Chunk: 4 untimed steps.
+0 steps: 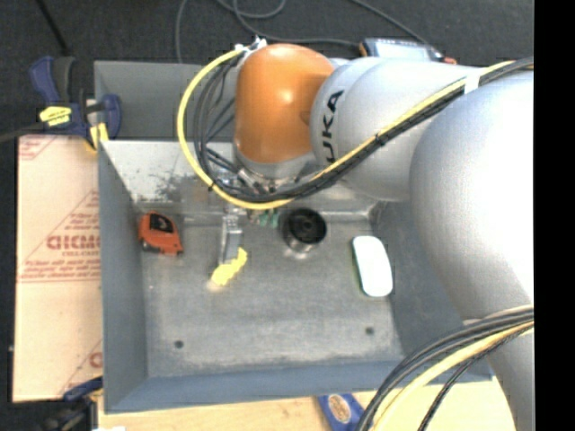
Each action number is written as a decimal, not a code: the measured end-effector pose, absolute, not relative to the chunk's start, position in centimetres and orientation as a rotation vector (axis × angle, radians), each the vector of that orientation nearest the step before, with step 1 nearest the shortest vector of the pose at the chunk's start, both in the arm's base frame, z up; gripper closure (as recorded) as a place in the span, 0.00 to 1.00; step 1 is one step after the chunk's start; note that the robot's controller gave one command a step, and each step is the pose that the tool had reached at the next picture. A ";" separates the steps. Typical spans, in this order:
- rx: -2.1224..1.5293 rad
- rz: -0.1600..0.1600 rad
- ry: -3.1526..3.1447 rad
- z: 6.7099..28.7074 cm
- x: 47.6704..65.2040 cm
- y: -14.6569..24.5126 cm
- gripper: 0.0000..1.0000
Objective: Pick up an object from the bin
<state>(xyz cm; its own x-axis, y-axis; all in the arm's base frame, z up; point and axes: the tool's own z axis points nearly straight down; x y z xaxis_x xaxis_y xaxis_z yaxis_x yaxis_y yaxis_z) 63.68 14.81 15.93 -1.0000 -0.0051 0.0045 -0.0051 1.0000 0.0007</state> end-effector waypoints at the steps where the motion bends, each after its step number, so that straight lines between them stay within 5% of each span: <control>1: 0.004 -0.003 -3.145 16.5 63.8 14.8 0.00; 2: 0.431 -0.001 -3.123 11.8 62.5 13.6 0.00; 3: 0.684 -0.001 -3.061 10.3 60.2 12.5 0.00; 4: 0.974 0.001 -2.992 12.0 60.5 12.2 0.00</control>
Offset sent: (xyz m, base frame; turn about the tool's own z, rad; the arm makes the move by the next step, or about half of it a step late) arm -0.0284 -0.0229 -0.0893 -0.5057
